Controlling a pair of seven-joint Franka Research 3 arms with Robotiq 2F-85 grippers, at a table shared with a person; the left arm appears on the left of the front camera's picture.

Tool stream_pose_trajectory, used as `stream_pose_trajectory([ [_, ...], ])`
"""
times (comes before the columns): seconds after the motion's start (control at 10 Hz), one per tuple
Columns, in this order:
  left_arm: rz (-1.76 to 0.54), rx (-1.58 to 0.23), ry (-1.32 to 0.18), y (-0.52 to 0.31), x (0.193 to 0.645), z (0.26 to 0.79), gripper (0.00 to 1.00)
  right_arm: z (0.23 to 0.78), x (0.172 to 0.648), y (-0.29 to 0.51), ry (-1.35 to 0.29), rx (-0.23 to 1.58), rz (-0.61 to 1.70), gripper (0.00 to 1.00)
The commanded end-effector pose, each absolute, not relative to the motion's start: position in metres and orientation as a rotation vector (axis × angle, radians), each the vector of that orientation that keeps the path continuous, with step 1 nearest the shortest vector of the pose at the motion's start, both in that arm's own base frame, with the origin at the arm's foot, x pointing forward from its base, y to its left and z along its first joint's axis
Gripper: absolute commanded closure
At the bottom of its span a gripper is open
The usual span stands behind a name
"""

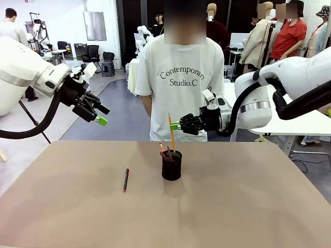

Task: Place the pens into the pen holder.
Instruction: Pick up a writing instrument from the table and place it into the Pen holder.

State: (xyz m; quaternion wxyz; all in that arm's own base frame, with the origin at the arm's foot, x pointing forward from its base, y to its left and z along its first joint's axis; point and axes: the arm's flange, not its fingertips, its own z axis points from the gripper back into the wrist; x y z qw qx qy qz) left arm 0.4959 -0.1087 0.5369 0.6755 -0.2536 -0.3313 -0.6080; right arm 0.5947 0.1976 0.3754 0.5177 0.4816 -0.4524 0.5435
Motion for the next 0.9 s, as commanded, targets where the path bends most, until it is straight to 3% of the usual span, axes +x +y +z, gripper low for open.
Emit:
stream_pose_trajectory([
  [0.0, -1.361, -0.559, -0.732, -0.108, 0.494, 0.538, 0.0, 0.37, 0.602, 0.187, -1.107, 1.136, 1.344, 1.0],
  [0.8, -1.361, -0.559, -0.732, -0.108, 0.494, 0.538, 0.0, 0.343, 0.611, 0.177, -1.066, 1.24, 1.294, 1.0],
])
